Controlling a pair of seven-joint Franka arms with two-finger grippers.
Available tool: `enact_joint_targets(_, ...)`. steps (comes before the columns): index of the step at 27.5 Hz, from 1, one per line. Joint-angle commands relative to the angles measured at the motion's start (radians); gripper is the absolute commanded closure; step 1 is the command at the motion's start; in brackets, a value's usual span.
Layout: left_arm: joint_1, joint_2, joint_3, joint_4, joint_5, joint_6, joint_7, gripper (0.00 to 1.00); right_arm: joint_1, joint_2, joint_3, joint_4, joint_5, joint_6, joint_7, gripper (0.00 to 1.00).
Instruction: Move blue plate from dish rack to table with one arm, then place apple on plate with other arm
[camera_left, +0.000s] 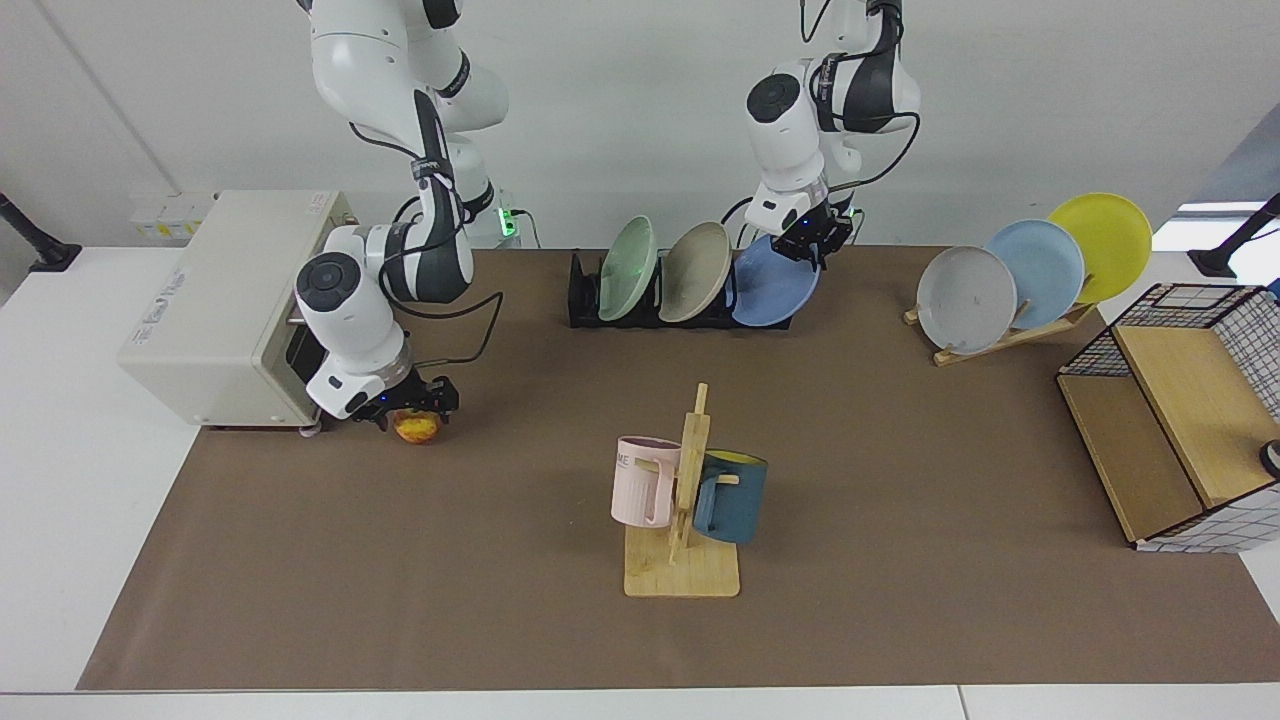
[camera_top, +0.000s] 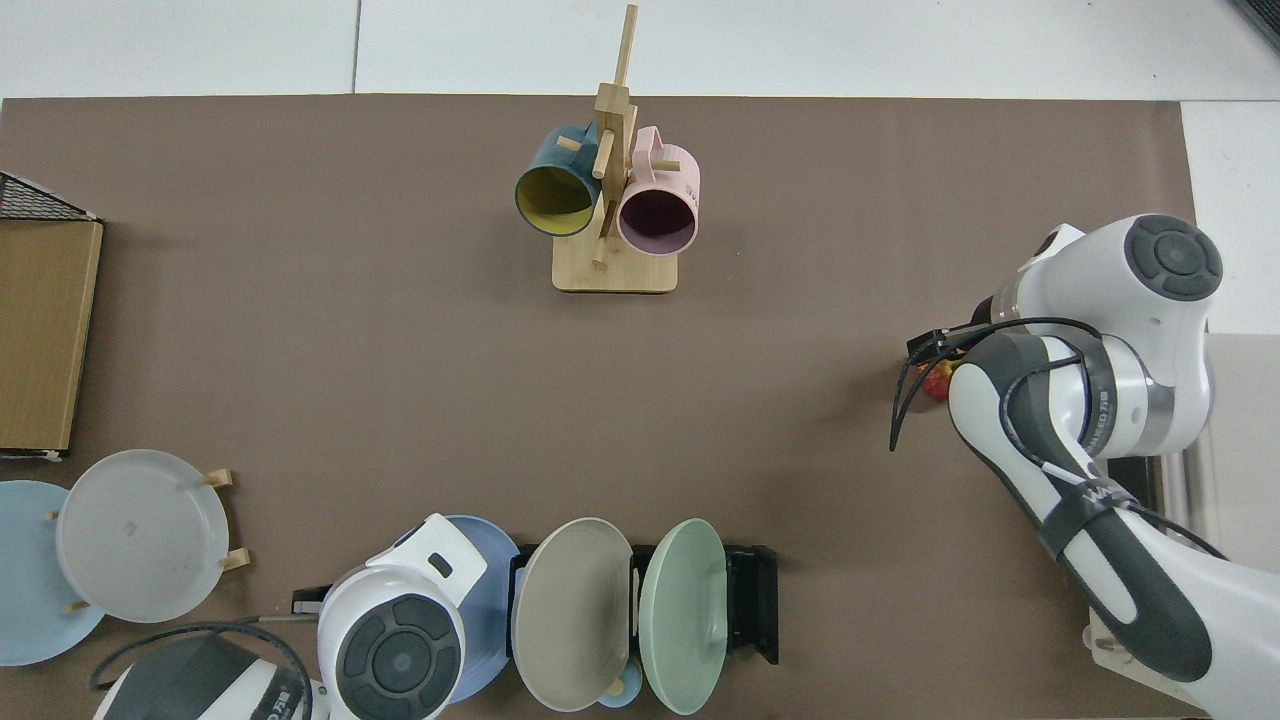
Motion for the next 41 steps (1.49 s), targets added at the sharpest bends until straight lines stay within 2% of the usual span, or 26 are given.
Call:
enact_joint_targets(1, 0.018, 0.018, -0.078, 0.088, 0.032, -0.109, -0.047, 1.0, -0.006, 0.016, 0.005, -0.013, -0.018, 0.028, 0.03, 0.0)
enact_joint_targets(3, 0.019, 0.017, -0.104, 0.101, 0.038, -0.143, -0.059, 1.0, -0.006, 0.016, 0.005, -0.017, -0.018, 0.028, 0.03, 0.01)
enact_joint_targets(4, 0.019, 0.017, -0.11, 0.114, 0.047, -0.16, -0.064, 1.0, -0.006, 0.016, 0.005, -0.019, -0.018, 0.026, 0.029, 0.13)
enact_joint_targets(5, 0.021, 0.018, -0.112, 0.129, 0.055, -0.173, -0.07, 1.0, -0.008, 0.016, 0.005, -0.019, -0.018, 0.025, 0.024, 0.48)
enact_joint_targets(6, 0.022, 0.018, -0.112, 0.147, 0.057, -0.189, -0.073, 1.0, -0.011, 0.016, 0.005, -0.019, -0.018, 0.02, 0.024, 0.72)
enact_joint_targets(8, 0.027, 0.02, -0.112, 0.178, 0.057, -0.215, -0.072, 1.0, -0.009, 0.016, 0.005, -0.017, -0.018, 0.015, 0.025, 0.87)
enact_joint_targets(11, 0.036, 0.02, -0.113, 0.218, 0.084, -0.256, -0.069, 1.0, -0.008, 0.011, 0.004, -0.007, -0.018, 0.005, 0.024, 0.98)
enact_joint_targets(16, 0.047, 0.067, -0.113, 0.29, 0.154, -0.308, -0.07, 1.0, 0.0, -0.004, 0.002, 0.021, -0.018, -0.04, 0.027, 1.0)
enact_joint_targets(20, 0.084, 0.161, -0.112, 0.38, 0.237, -0.331, -0.073, 1.0, 0.001, -0.032, 0.001, 0.053, -0.019, -0.098, 0.027, 1.0)
enact_joint_targets(24, 0.117, 0.309, -0.107, 0.517, 0.291, -0.371, -0.096, 1.0, 0.001, -0.081, 0.001, 0.074, -0.021, -0.136, 0.025, 1.0)
enact_joint_targets(28, 0.122, 0.467, -0.06, 0.661, 0.268, -0.364, -0.209, 1.0, -0.008, -0.115, 0.002, 0.11, -0.019, -0.193, 0.025, 1.0)
enact_joint_targets(30, 0.124, 0.51, -0.029, 0.687, 0.207, -0.323, -0.277, 1.0, -0.008, -0.118, 0.001, 0.14, -0.019, -0.227, 0.025, 1.0)
enact_joint_targets(34, 0.151, 0.5, 0.025, 0.672, -0.015, -0.143, -0.332, 1.0, -0.006, -0.13, -0.001, 0.197, -0.019, -0.317, 0.027, 1.0)
enact_joint_targets(37, 0.157, 0.483, 0.048, 0.62, -0.159, -0.048, -0.336, 1.0, -0.005, -0.159, -0.004, 0.202, -0.021, -0.348, 0.027, 1.0)
enact_joint_targets(41, 0.157, 0.439, 0.069, 0.502, -0.287, 0.118, -0.328, 1.0, -0.006, -0.205, -0.002, 0.202, -0.028, -0.368, 0.025, 1.0)
